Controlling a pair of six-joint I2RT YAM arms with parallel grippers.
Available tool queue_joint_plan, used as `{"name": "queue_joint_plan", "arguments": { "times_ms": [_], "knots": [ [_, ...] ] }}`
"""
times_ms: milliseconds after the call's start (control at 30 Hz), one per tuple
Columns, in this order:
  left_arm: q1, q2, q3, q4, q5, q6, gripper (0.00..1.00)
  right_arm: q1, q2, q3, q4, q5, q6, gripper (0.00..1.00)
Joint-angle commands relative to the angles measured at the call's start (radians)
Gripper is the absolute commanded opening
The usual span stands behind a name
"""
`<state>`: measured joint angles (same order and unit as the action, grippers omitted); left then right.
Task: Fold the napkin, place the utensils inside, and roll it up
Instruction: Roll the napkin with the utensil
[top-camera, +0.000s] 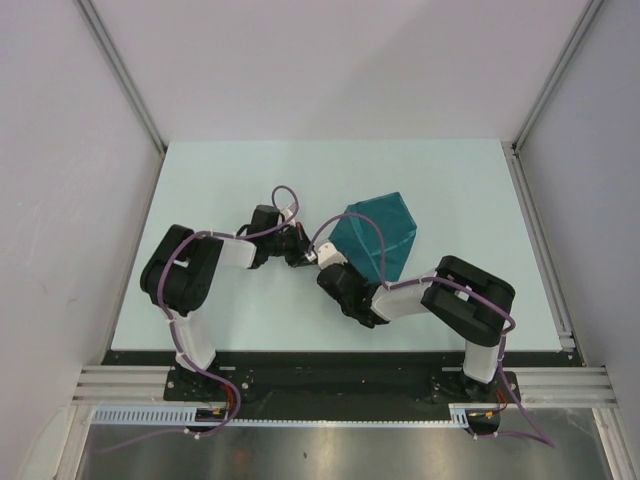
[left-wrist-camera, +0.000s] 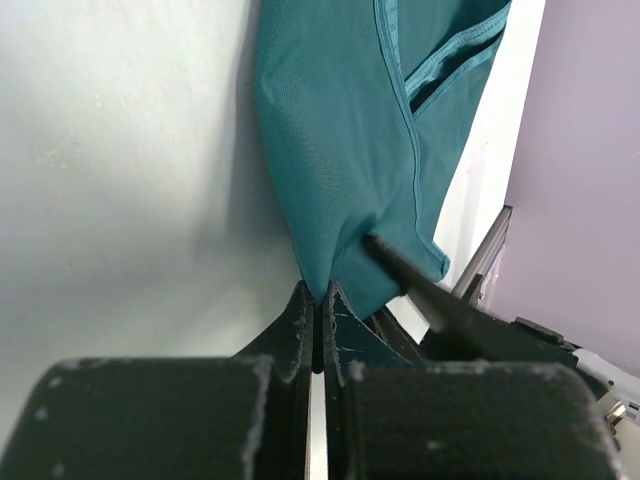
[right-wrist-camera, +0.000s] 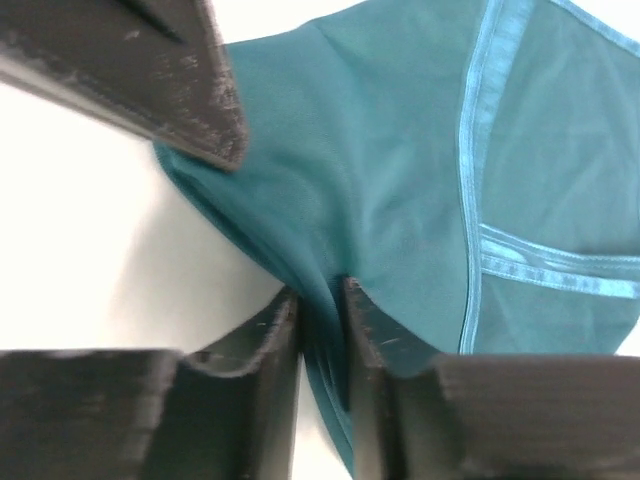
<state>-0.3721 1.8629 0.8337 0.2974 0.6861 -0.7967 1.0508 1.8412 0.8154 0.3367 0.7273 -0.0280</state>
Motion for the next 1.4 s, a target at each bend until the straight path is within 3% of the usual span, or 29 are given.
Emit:
{"name": "queue_joint_plan", "arguments": {
  "times_ms": [0, 67, 133, 167, 200, 233, 400, 667, 867, 1033, 1367],
  "knots": [
    [0.012, -0.002, 0.015, 0.023, 0.020, -0.001, 0.00, 0.005, 0.007, -0.022, -0.002, -0.106, -0.093, 0.21],
    [0.016, -0.008, 0.016, 0.029, 0.021, -0.001, 0.01, -0.002, 0.000, -0.022, -0.024, -0.143, -0.104, 0.09],
    [0.028, -0.017, 0.012, 0.049, 0.021, -0.007, 0.18, -0.014, -0.016, -0.015, -0.053, -0.215, -0.098, 0.01],
    [0.035, -0.024, 0.005, 0.054, 0.021, -0.009, 0.27, -0.017, -0.025, -0.012, -0.086, -0.259, -0.093, 0.00],
    [0.050, -0.042, 0.002, 0.054, 0.009, -0.007, 0.46, -0.020, -0.034, -0.007, -0.105, -0.281, -0.089, 0.00],
    [0.059, -0.056, -0.004, 0.051, 0.000, -0.006, 0.53, -0.024, -0.045, 0.008, -0.126, -0.304, -0.082, 0.00],
    [0.101, -0.174, -0.059, -0.021, -0.108, 0.082, 0.71, -0.074, -0.083, 0.086, -0.318, -0.457, -0.024, 0.00],
    [0.088, -0.379, -0.224, -0.032, -0.259, 0.229, 0.75, -0.187, -0.089, 0.260, -0.580, -0.849, 0.045, 0.00],
    [-0.023, -0.525, -0.271, -0.055, -0.367, 0.391, 0.75, -0.328, -0.002, 0.367, -0.699, -1.141, 0.057, 0.00],
    [-0.097, -0.548, -0.277, -0.035, -0.392, 0.450, 0.77, -0.422, 0.105, 0.473, -0.803, -1.325, 0.043, 0.00],
    [-0.163, -0.475, -0.248, 0.015, -0.427, 0.524, 0.78, -0.508, 0.251, 0.537, -0.864, -1.485, 0.050, 0.00]
  ]
}}
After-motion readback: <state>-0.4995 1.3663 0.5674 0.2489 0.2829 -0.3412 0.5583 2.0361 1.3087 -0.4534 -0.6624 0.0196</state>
